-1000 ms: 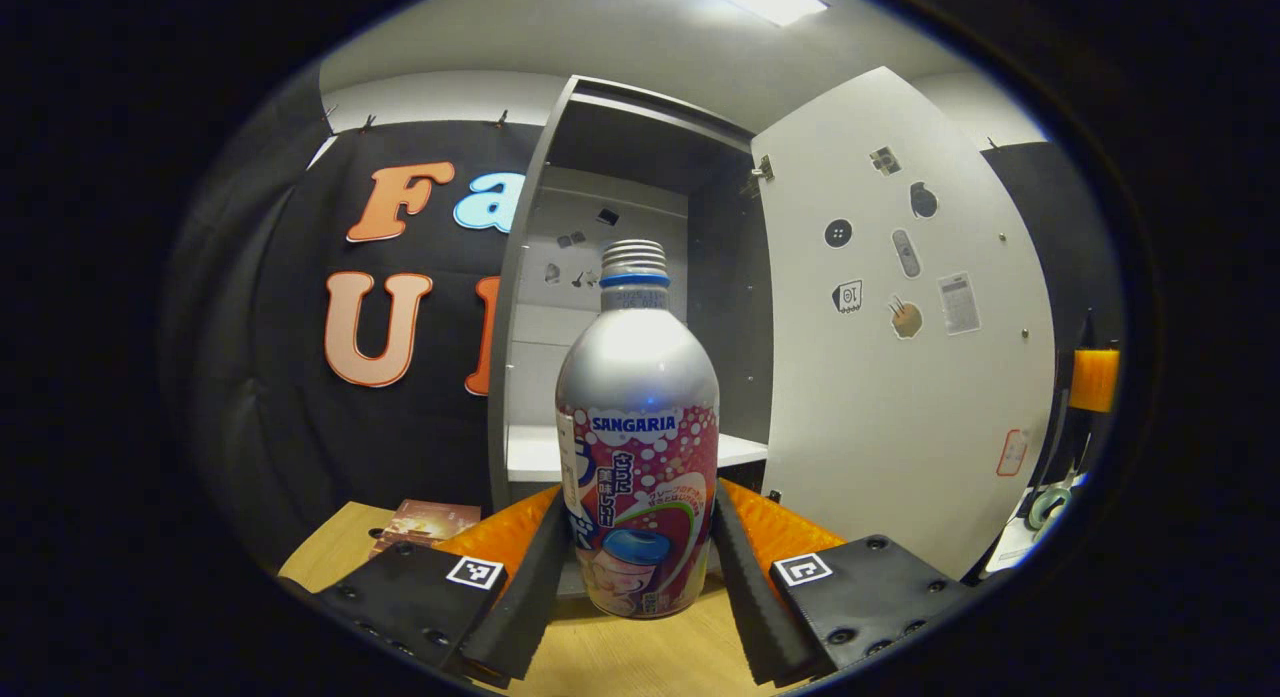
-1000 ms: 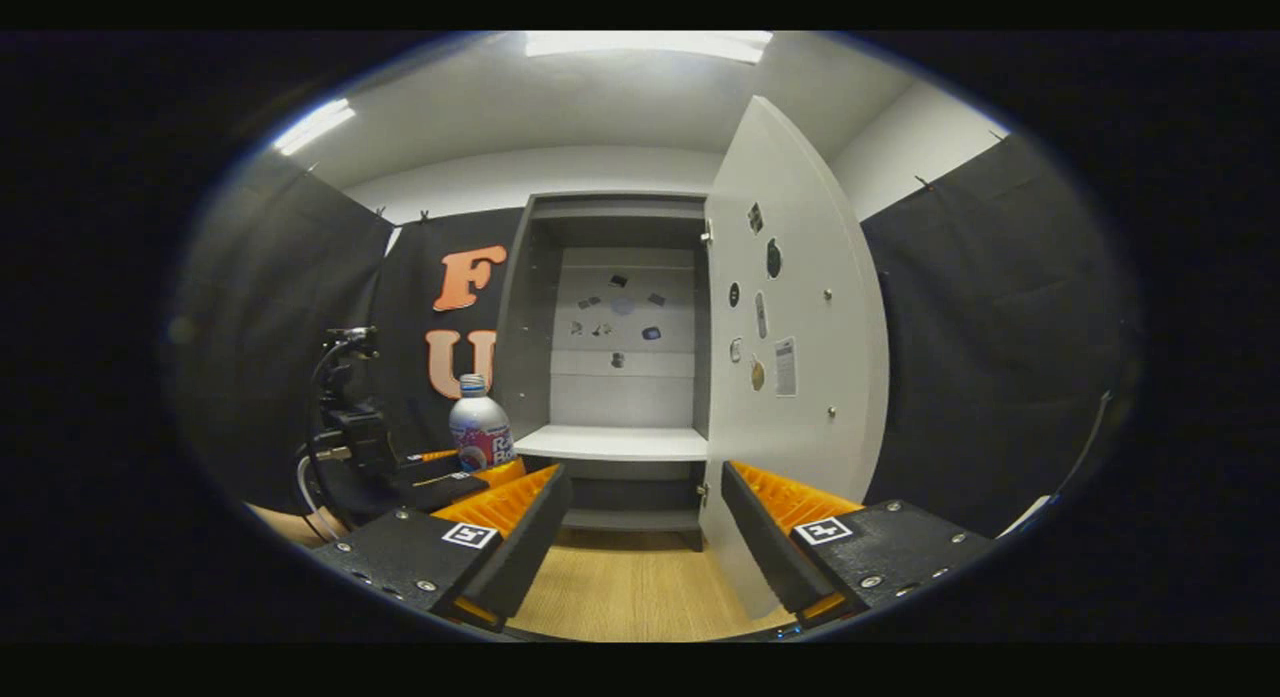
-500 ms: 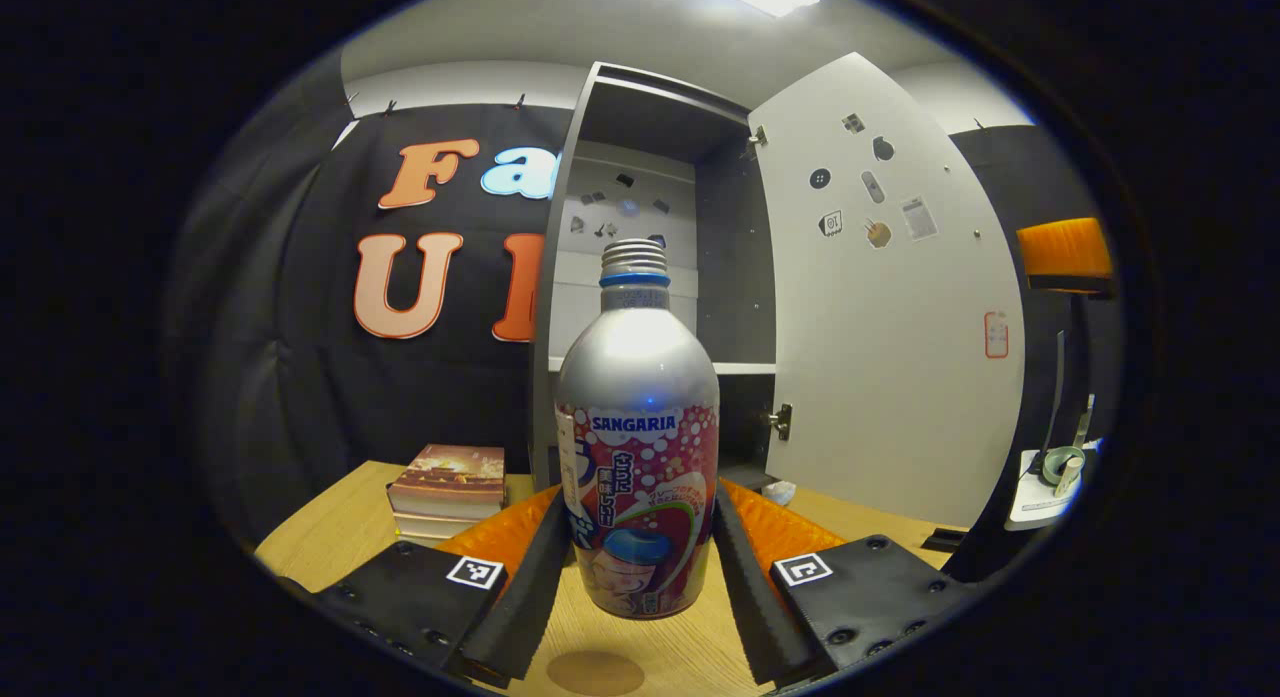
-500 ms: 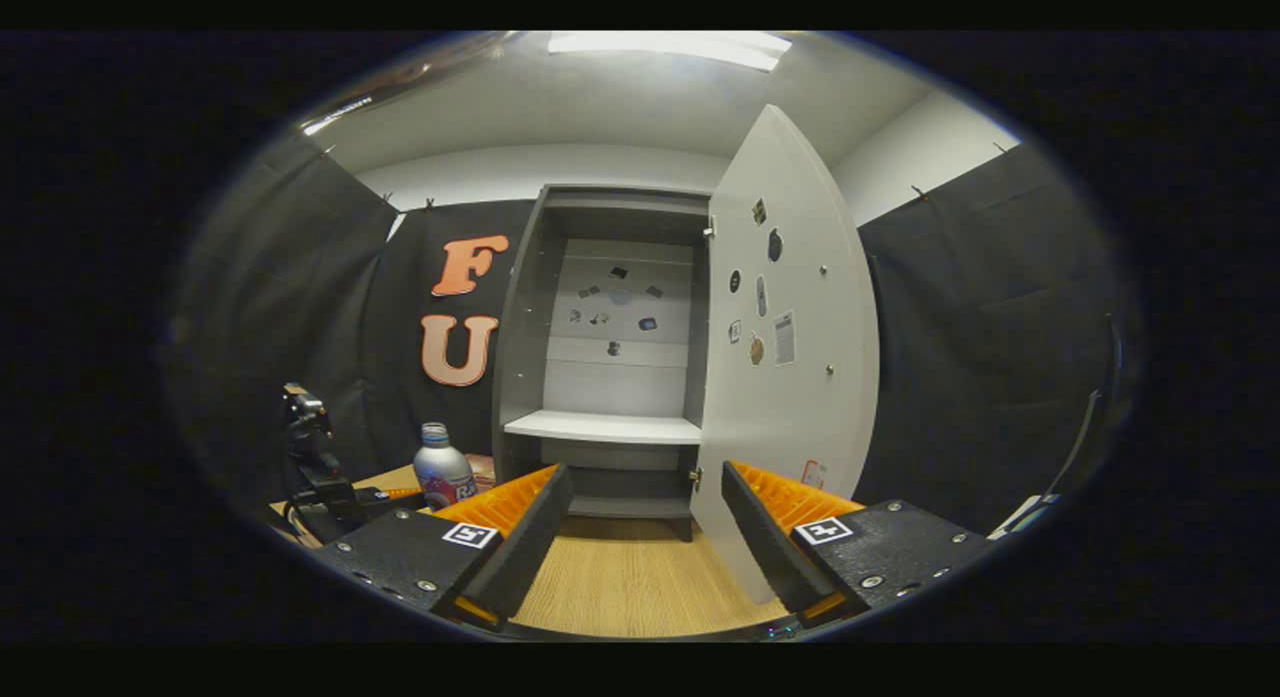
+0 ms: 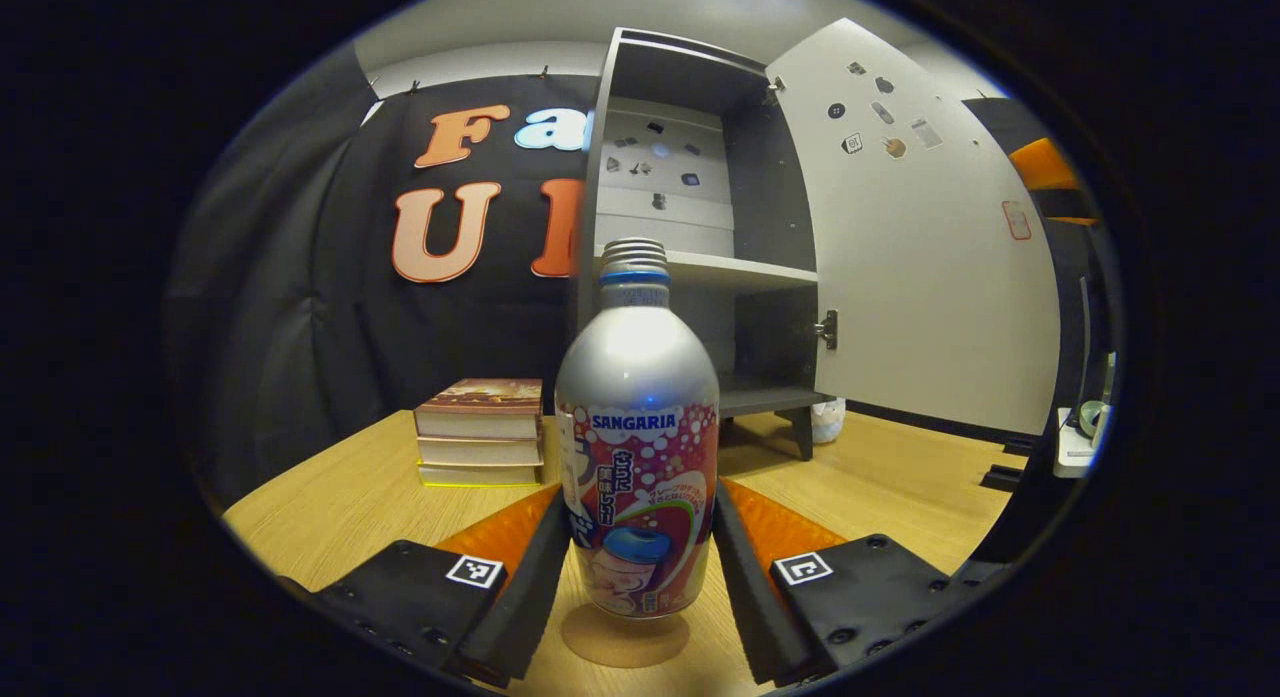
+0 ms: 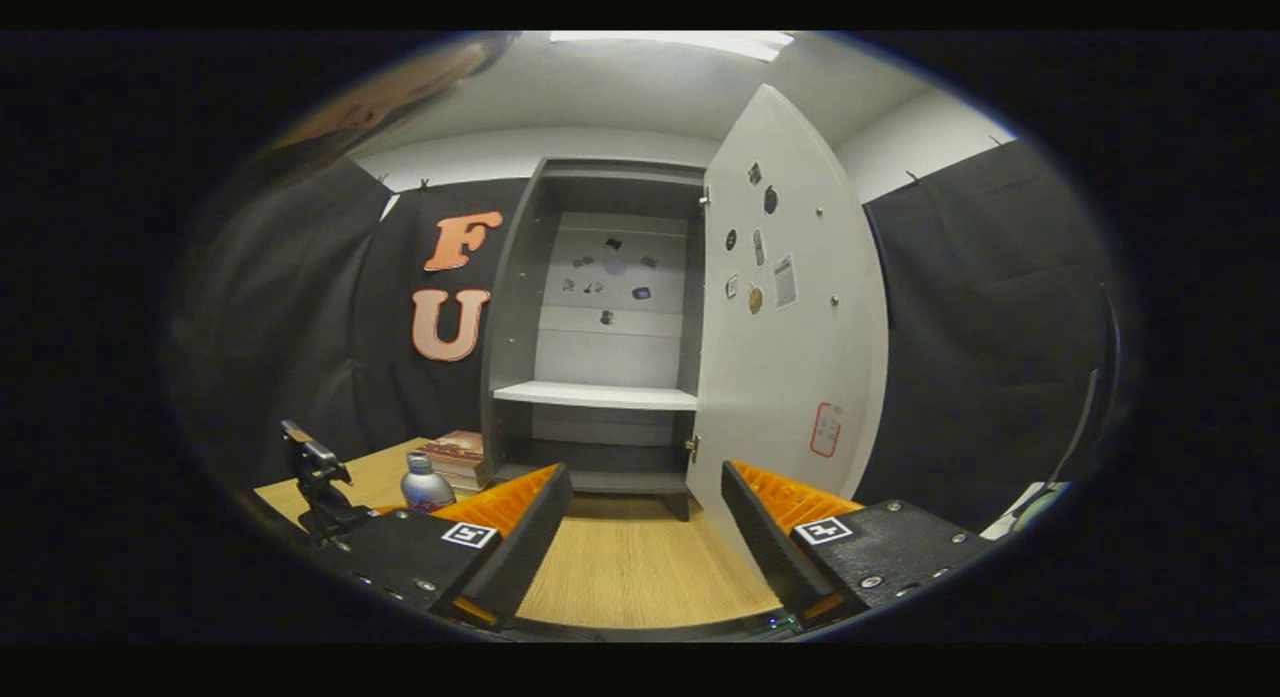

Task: Open the cabinet door with the right hand, grasp the bottle in the cabinet with the left hand and place it on the coaster, then close the cabinet door with the right hand.

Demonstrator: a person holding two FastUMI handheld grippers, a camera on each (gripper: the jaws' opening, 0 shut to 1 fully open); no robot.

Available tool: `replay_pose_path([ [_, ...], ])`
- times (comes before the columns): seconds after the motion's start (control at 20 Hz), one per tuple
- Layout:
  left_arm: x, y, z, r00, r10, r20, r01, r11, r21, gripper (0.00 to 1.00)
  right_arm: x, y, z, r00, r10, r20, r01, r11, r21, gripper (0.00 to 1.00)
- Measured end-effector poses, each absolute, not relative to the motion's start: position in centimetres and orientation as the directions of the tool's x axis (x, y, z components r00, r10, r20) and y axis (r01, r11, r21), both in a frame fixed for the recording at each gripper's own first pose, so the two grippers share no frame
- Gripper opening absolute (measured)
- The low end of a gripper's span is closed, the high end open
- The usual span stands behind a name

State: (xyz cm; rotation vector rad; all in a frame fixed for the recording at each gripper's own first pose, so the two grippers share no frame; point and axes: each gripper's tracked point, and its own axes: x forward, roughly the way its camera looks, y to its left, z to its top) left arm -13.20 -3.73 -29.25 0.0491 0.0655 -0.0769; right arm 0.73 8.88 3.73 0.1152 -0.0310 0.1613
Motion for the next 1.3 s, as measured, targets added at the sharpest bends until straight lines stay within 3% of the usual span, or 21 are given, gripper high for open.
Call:
replay_pose_path([
  [0.45, -12.6, -3.6, -32.7, 0.992, -0.069, -0.106, 0.076, 0.995, 0.065, 0.84, -0.6, 9.0, 2.3, 0.986, 0.161, -0.032, -0.156, 0.979, 0.133, 0.92],
  [1.3, -14.1, -3.5, -35.9, 0.962, -0.056, -0.266, 0.082, 0.993, 0.086, 0.86, -0.9, 8.7, 2.0, 0.988, 0.143, -0.050, -0.133, 0.978, 0.160, 0.92],
])
